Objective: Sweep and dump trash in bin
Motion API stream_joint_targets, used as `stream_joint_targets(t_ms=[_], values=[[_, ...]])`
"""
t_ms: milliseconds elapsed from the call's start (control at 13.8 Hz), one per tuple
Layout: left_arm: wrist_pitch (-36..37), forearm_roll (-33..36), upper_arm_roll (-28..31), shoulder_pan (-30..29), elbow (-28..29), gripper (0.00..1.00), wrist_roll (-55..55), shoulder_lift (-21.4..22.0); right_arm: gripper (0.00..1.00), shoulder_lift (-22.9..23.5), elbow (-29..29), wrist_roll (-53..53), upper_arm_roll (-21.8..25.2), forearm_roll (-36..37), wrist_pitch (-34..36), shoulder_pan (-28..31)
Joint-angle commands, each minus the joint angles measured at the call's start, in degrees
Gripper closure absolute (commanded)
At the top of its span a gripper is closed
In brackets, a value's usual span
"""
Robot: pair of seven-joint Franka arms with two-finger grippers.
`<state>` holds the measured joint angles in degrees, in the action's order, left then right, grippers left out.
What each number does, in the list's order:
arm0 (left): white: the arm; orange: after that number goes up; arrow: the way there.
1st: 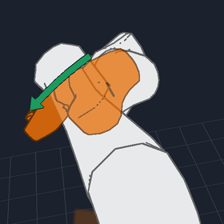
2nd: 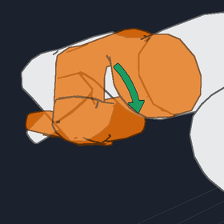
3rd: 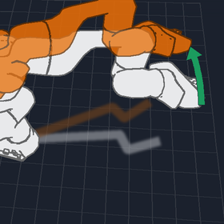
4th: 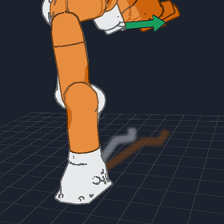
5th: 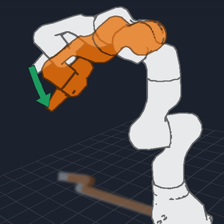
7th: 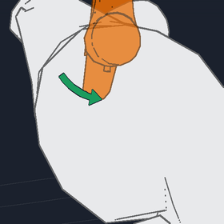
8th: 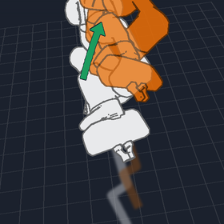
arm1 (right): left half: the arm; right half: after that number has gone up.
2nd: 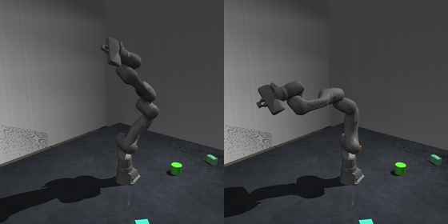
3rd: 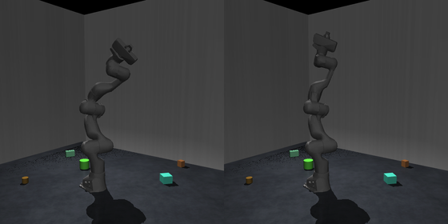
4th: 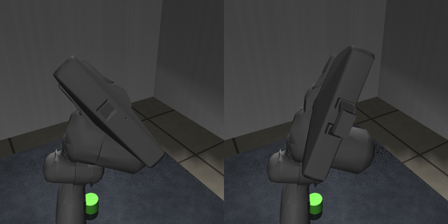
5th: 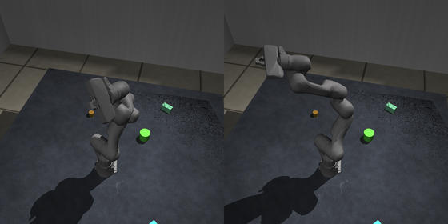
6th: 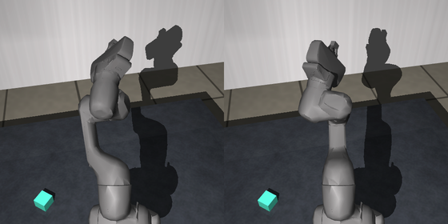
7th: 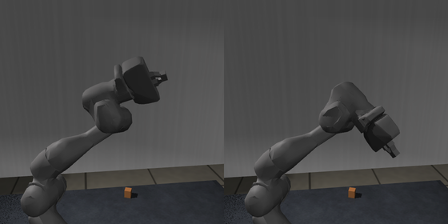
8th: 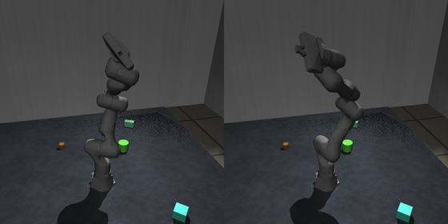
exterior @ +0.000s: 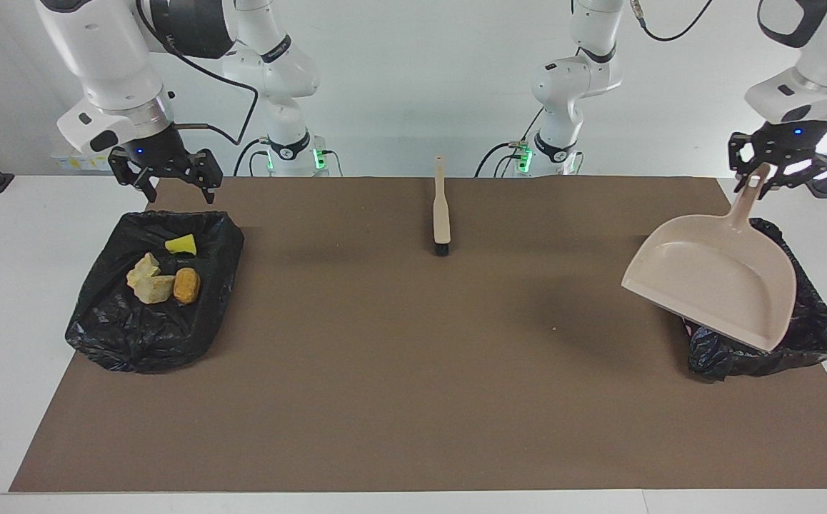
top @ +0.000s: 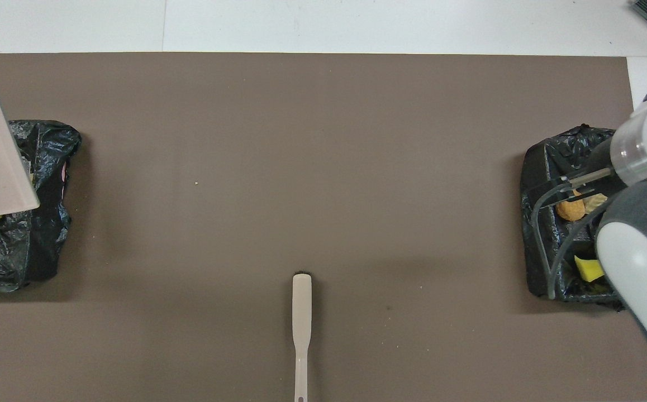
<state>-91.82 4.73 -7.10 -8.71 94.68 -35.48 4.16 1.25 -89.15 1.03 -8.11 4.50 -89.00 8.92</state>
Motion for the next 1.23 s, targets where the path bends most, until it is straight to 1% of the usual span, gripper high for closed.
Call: stream_joint_targets(t_ms=[0, 72, 217, 289, 434, 578, 651, 795, 867, 940, 1012, 1157], values=[[-2.5, -3.0, 0.9, 8.6, 6.4, 1.0, 15.9, 3.2, 0.0, -0.4, 0.6, 5.6, 0.7, -0.7, -0.3, 0.5], [-4.8, -3.0, 0.9, 12.7, 8.4, 1.0, 22.9, 3.2, 0.0, -0.7, 0.3, 7.0, 0.8, -1.2, -0.7, 0.5], [-9.9, -3.0, 0.9, 19.8, 11.5, 1.0, 37.3, 2.8, 0.0, -1.6, -0.5, 0.7, 0.8, -1.7, -0.4, 0.6], [-12.2, -3.1, 0.9, 23.4, 12.4, 1.0, 43.2, 2.3, 0.0, -1.9, -0.5, 0.1, 0.7, -1.6, 0.0, 0.5], [-17.9, -3.6, 0.8, 28.3, 14.6, 1.0, 52.5, 1.1, 0.0, -3.4, -0.6, 0.0, 0.7, -1.6, 0.6, 0.1], [-23.0, -5.0, 0.8, 33.5, 15.4, 1.0, 61.6, -2.8, 0.0, -5.7, -2.4, -0.5, 0.7, -1.8, 2.2, 0.5], [-25.3, -5.0, 0.8, 35.9, 15.4, 1.0, 63.9, -4.6, 0.0, -6.8, -3.8, -0.7, 0.8, -3.1, 1.9, 0.5], [-30.7, -5.2, 0.8, 39.7, 15.3, 1.0, 68.2, -10.2, 0.0, -7.0, -4.3, 0.1, 0.9, -3.8, 1.6, 0.6], [-35.0, -5.2, 0.8, 41.0, 15.3, 1.0, 70.7, -12.9, 0.0, -7.0, -4.3, 0.0, 0.9, -3.8, 1.6, 0.6], [-38.6, -5.2, 0.8, 41.1, 15.3, 1.0, 70.9, -14.9, 0.0, -7.0, -4.3, 0.0, 0.9, -3.9, 1.6, 0.6], [-40.9, -5.2, 0.7, 41.1, 14.8, 1.0, 70.7, -16.8, 0.0, -6.9, -4.3, -0.4, 0.9, -4.1, 1.5, 0.6], [-41.6, -5.2, 0.7, 41.0, 15.0, 1.0, 70.2, -17.5, 0.0, -6.7, -4.2, -0.5, 1.1, -5.0, 0.8, 1.2]])
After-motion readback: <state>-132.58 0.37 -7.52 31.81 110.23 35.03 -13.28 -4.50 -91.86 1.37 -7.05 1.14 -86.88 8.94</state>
